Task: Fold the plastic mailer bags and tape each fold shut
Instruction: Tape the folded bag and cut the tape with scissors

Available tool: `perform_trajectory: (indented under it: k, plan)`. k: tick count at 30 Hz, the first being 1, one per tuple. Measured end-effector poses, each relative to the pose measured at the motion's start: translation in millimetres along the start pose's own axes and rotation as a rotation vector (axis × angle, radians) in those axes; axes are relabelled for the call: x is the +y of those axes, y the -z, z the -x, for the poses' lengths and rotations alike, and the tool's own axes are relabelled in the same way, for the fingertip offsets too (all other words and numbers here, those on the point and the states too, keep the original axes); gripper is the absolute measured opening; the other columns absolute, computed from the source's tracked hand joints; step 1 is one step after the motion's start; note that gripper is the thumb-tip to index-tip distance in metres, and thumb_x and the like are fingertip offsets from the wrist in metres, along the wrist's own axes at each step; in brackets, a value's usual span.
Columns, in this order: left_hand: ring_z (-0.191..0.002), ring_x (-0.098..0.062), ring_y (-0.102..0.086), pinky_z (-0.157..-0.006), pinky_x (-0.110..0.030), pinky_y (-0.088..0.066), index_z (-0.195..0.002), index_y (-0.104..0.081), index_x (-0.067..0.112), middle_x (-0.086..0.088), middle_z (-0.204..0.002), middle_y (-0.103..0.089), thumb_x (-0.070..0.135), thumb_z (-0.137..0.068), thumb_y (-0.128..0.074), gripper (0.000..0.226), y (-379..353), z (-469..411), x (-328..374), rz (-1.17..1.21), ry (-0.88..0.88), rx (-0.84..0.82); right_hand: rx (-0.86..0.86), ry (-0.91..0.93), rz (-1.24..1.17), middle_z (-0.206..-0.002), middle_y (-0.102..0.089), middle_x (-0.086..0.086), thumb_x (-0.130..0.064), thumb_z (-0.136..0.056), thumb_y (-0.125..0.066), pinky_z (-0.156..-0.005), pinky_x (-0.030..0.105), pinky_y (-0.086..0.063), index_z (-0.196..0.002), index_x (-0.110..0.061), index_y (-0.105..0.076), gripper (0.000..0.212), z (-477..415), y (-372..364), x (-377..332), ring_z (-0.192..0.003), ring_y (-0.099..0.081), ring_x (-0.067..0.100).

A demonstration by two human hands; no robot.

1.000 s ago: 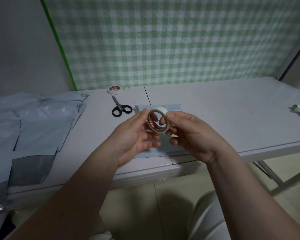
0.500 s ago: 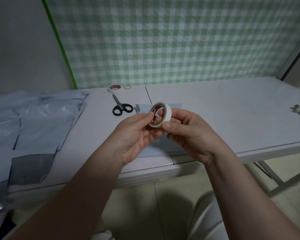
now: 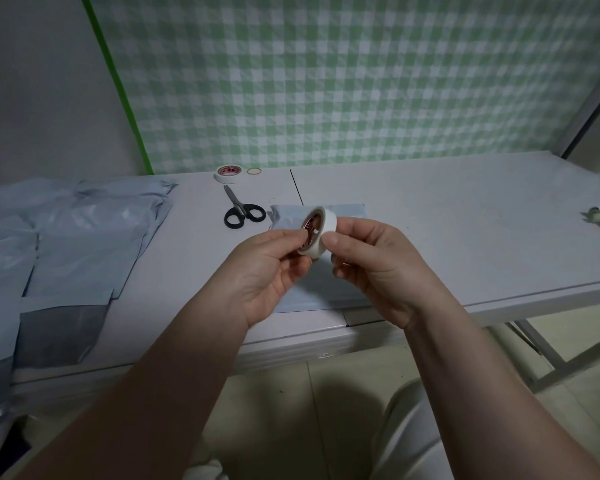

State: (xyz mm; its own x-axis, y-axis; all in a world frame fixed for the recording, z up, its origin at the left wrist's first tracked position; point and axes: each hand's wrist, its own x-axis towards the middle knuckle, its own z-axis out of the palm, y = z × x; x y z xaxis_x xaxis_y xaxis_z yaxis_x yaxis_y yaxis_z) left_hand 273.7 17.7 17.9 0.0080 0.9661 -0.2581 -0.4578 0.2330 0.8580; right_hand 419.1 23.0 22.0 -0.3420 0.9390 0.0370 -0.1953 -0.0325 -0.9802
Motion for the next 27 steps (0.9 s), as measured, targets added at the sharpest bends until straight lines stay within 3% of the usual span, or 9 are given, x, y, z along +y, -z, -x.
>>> perform_trajectory:
  k: [3,10,12,16,18,20,22,24,27]
  plan:
    - [-0.047,-0.005,-0.056,-0.044,-0.012,-0.047,-0.083,-0.062,0.002,-0.005,-0.061,-0.065,0.004,-0.091,-0.055,0.011,1.4,0.6,-1.0,-0.003,-0.007,-0.008,0.020,-0.013,-0.006,-0.063,-0.060,-0.007,-0.006,-0.086,-0.059,-0.053,0.016,-0.042,-0.088,-0.008,-0.069,0.010,0.1,-0.7,0.9,-0.053,-0.047,0.004]
    - [-0.043,-0.007,-0.052,-0.046,-0.015,-0.047,-0.085,-0.060,0.008,-0.009,-0.072,-0.059,0.005,-0.093,-0.055,0.010,0.9,3.2,-1.4,-0.259,-0.131,-0.003,0.037,-0.050,-0.009,-0.057,-0.061,-0.010,-0.013,-0.092,-0.054,-0.051,0.017,-0.043,-0.084,-0.011,-0.065,0.013,3.5,-1.6,0.6,-0.050,-0.048,0.005]
    - [-0.042,-0.007,-0.050,-0.044,-0.015,-0.046,-0.086,-0.062,0.009,-0.007,-0.070,-0.059,0.006,-0.093,-0.054,0.012,0.9,3.6,0.7,-0.278,-0.145,0.003,0.066,-0.002,0.088,-0.068,-0.065,-0.006,-0.015,-0.087,-0.062,-0.053,0.020,-0.046,-0.088,-0.013,-0.066,0.004,3.3,0.8,-0.2,-0.053,-0.053,0.007]
    - [-0.038,-0.004,-0.042,-0.036,-0.014,-0.035,-0.084,-0.069,0.013,0.001,-0.056,-0.057,0.013,-0.095,-0.053,0.019,2.3,4.9,6.2,-0.321,-0.129,0.023,0.085,0.203,0.392,-0.112,-0.063,-0.003,-0.012,-0.079,-0.073,-0.062,0.024,-0.051,-0.102,-0.027,-0.069,0.027,1.1,9.2,-3.8,-0.071,-0.060,0.013]
    - [-0.036,-0.005,-0.037,-0.034,-0.014,-0.028,-0.078,-0.068,0.014,0.002,-0.051,-0.052,0.014,-0.095,-0.053,0.023,2.2,5.0,8.6,-0.333,-0.106,0.032,-0.003,0.237,0.418,-0.120,-0.062,-0.001,-0.006,-0.081,-0.071,-0.064,0.024,-0.051,-0.098,-0.019,-0.072,0.022,1.5,9.4,-6.9,-0.073,-0.062,0.016]
    - [-0.035,-0.005,-0.035,-0.033,-0.014,-0.025,-0.077,-0.065,0.010,0.001,-0.053,-0.050,0.013,-0.094,-0.053,0.021,1.9,4.9,10.1,-0.330,-0.069,0.033,-0.076,0.218,0.331,-0.108,-0.069,0.008,-0.001,-0.079,-0.069,-0.067,0.025,-0.052,-0.092,-0.007,-0.073,0.014,2.5,8.5,-8.2,-0.073,-0.063,0.019]
    - [-0.035,-0.005,-0.035,-0.031,-0.013,-0.024,-0.089,-0.065,0.003,-0.002,-0.058,-0.050,0.011,-0.092,-0.054,0.013,1.2,5.1,9.6,-0.329,-0.024,0.022,-0.088,0.195,0.273,-0.095,-0.071,0.018,-0.003,-0.074,-0.066,-0.069,0.025,-0.053,-0.087,-0.002,-0.073,0.014,2.6,10.1,-7.5,-0.072,-0.064,0.022]
    - [-0.034,-0.005,-0.035,-0.031,-0.013,-0.024,-0.100,-0.064,-0.001,-0.003,-0.060,-0.050,0.010,-0.090,-0.056,0.016,1.1,5.4,7.7,-0.324,0.011,0.020,-0.090,0.174,0.249,-0.088,-0.069,0.024,-0.003,-0.071,-0.065,-0.067,0.025,-0.052,-0.081,-0.004,-0.074,0.014,2.6,11.4,-7.3,-0.068,-0.063,0.021]
    - [-0.034,-0.004,-0.034,-0.030,-0.012,-0.023,-0.096,-0.064,0.001,-0.003,-0.059,-0.050,0.010,-0.089,-0.057,0.013,-0.3,5.1,5.7,-0.327,0.028,0.023,-0.066,0.172,0.273,-0.077,-0.066,0.024,-0.003,-0.067,-0.063,-0.062,0.026,-0.051,-0.069,-0.014,-0.075,0.017,2.4,10.0,-6.1,-0.063,-0.061,0.021]
